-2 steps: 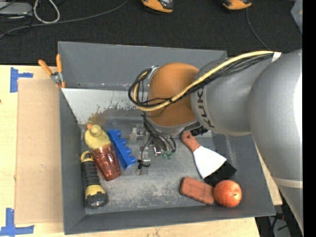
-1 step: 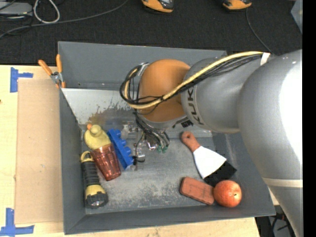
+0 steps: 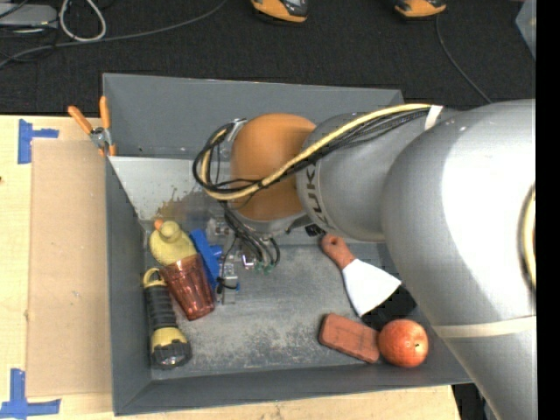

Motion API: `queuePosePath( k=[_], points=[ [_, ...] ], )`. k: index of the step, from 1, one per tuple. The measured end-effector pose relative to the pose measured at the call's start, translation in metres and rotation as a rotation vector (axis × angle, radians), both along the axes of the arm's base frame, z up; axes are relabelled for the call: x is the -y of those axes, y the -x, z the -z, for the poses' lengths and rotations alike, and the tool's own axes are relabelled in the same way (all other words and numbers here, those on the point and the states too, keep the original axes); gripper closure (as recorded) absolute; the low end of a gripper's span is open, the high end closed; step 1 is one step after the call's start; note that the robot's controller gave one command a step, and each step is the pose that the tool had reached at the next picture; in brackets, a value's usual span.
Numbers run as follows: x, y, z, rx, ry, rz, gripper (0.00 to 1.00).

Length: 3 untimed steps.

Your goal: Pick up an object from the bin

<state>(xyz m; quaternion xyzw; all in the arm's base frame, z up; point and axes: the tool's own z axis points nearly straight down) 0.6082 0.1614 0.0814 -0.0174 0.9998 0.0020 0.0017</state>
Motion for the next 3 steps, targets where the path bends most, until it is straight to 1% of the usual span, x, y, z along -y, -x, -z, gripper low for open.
queuePosePath(
  k=[1,2,3],
  points=[
    [-0.0208,-0.0055,-0.0028,0.008,0.004,-0.087,0.0],
    [-0.0189,0.0006,0.001,0.016,0.001,-0.021,0.0],
    [-0.0241,0.0041,-0.0002,0.013,0.009,-0.026,0.0]
  ],
)
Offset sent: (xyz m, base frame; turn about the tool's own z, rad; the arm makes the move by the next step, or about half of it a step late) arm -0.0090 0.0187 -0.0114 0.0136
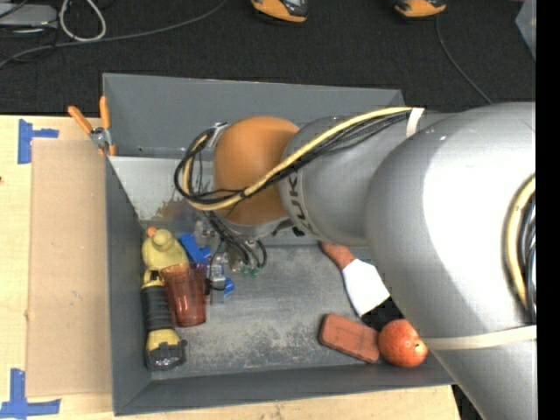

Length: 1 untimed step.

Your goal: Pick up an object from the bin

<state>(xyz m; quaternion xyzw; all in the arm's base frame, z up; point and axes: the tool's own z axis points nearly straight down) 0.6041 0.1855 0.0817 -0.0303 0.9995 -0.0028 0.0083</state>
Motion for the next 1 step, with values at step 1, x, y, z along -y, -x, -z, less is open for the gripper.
queuePosePath(
  k=[1],
  points=[
    [0.0015,0.003,0.0026,0.008,-0.003,0.014,0.0]
  ],
)
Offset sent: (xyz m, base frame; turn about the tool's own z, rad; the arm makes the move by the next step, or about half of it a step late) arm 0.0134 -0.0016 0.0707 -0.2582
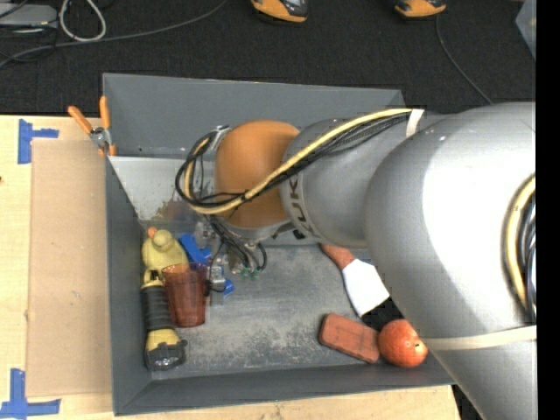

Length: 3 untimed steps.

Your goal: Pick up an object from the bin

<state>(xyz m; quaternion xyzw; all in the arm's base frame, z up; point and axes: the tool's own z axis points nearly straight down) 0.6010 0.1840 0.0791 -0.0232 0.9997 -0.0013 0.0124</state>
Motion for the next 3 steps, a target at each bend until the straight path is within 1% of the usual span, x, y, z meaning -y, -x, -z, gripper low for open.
queuePosePath(
  k=[1,2,3],
  points=[
    [-0.002,-0.008,-0.043,-0.006,0.004,-0.189,0.0],
    [0.001,-0.005,-0.052,0.0,0.003,-0.192,0.0],
    [-0.014,-0.017,-0.04,-0.001,0.005,-0.205,0.0]
  ],
)
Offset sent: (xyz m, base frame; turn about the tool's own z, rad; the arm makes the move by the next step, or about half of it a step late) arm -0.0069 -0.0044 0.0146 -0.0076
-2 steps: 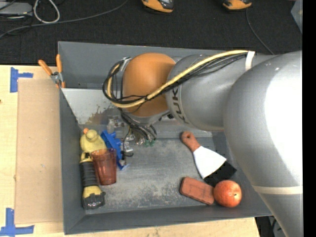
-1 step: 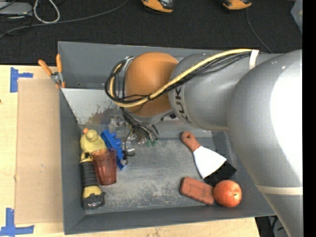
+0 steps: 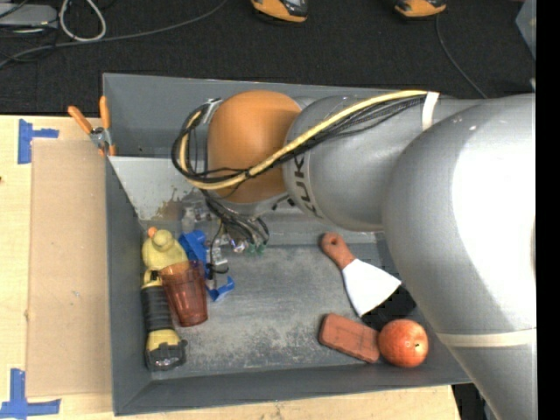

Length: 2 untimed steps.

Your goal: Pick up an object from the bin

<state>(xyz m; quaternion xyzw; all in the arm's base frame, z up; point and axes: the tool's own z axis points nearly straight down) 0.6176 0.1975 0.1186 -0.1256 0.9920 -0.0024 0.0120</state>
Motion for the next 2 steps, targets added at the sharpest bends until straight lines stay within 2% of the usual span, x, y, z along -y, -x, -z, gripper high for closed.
queuePosePath(
  k=[1,2],
  points=[
    [0.002,0.0,0.014,0.006,-0.003,0.011,0.0],
    [0.006,0.006,0.03,0.0,-0.003,0.099,0.0]
  ],
)
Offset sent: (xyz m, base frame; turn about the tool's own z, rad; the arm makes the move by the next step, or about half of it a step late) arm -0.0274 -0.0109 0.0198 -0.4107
